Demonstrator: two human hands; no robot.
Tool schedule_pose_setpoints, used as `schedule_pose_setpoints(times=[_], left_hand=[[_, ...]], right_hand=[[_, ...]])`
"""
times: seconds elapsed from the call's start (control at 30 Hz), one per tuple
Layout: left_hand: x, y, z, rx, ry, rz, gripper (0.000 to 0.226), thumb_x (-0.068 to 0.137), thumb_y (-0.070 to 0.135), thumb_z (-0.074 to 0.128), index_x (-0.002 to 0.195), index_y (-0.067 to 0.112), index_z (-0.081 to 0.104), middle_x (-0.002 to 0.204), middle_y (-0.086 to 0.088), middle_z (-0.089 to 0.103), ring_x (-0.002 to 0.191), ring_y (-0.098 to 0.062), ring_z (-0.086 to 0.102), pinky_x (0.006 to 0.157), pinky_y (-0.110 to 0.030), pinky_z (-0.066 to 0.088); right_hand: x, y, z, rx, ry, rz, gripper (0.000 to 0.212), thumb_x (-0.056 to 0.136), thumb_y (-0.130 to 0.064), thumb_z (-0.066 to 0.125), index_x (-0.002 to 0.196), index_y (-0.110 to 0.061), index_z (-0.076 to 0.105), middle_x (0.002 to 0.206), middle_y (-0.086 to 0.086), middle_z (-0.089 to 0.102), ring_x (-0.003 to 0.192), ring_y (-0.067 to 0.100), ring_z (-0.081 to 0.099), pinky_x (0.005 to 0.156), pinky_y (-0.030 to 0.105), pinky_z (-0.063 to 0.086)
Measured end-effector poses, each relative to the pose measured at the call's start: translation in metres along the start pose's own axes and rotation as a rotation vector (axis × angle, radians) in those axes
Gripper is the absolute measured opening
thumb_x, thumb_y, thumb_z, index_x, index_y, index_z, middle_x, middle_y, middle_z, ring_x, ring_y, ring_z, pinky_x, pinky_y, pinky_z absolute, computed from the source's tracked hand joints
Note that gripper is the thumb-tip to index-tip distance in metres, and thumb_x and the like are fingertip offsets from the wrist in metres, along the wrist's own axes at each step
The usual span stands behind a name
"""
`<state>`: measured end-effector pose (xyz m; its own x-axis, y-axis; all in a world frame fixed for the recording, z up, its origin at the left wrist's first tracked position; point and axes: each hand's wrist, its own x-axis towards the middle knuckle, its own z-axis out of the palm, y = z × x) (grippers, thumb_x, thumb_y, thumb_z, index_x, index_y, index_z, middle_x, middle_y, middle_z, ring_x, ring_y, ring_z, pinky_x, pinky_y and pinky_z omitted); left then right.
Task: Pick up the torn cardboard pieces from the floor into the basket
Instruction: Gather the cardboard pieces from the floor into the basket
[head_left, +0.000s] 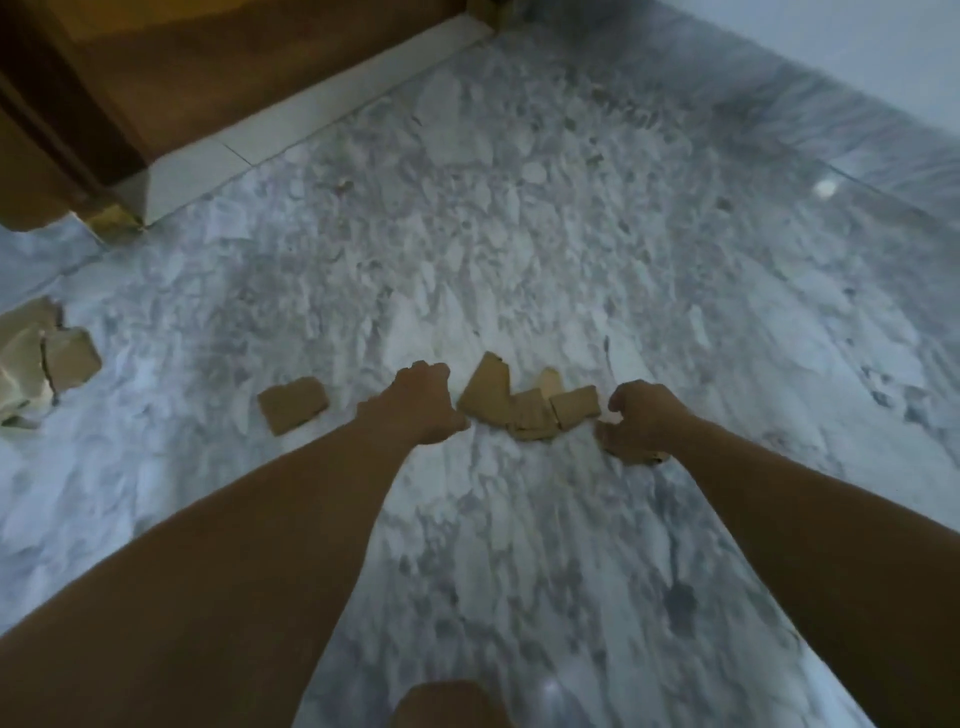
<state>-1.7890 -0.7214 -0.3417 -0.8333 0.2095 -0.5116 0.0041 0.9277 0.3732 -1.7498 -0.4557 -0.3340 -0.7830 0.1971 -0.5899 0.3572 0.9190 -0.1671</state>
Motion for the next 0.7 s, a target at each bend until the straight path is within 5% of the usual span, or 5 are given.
schedule_pose_setpoints(times=[0.27, 0.4, 0.53, 0.7], left_hand=[[0.037, 0.045, 0.065, -0.011, 0.247, 0.019, 0.057, 0.087, 0.043, 0.056, 0.131, 0.014, 0.037, 0.132, -0.014, 0.042, 0.119, -0.034, 0.039, 0.091, -0.047, 0.038], [0.041, 0.054, 0.083, 0.011, 0.254, -0.056, 0.091, 0.070, 0.060, 0.069, 0.136, 0.012, 0.029, 0.132, -0.012, 0.037, 0.122, -0.032, 0.037, 0.094, -0.043, 0.037], [0.045, 0.060, 0.095, 0.111, 0.369, -0.087, 0.097, 0.063, 0.059, 0.073, 0.132, 0.009, 0.028, 0.127, -0.013, 0.042, 0.115, -0.031, 0.043, 0.087, -0.041, 0.039], [0.057, 0.072, 0.092, 0.015, 0.345, -0.144, 0.092, 0.064, 0.039, 0.081, 0.136, 0.011, 0.031, 0.127, -0.012, 0.042, 0.116, -0.028, 0.043, 0.085, -0.039, 0.042]], right_hand=[[0.013, 0.024, 0.039, -0.176, 0.026, -0.020, 0.025, 0.092, -0.029, 0.055, 0.107, -0.010, 0.061, 0.108, 0.012, 0.064, 0.100, 0.030, 0.061, 0.081, 0.035, 0.049], [0.027, 0.010, 0.033, -0.362, 0.123, -0.230, 0.035, 0.093, -0.030, 0.060, 0.125, -0.015, 0.056, 0.132, 0.010, 0.046, 0.123, 0.030, 0.044, 0.097, 0.044, 0.041], [0.044, -0.004, 0.026, -0.486, 0.108, -0.382, 0.052, 0.090, -0.016, 0.062, 0.140, -0.017, 0.045, 0.159, 0.004, 0.018, 0.143, 0.029, 0.022, 0.110, 0.045, 0.032], [0.062, -0.014, 0.020, -0.395, 0.078, -0.432, 0.061, 0.086, -0.009, 0.066, 0.138, -0.021, 0.038, 0.142, 0.009, 0.038, 0.121, 0.029, 0.045, 0.091, 0.038, 0.048]])
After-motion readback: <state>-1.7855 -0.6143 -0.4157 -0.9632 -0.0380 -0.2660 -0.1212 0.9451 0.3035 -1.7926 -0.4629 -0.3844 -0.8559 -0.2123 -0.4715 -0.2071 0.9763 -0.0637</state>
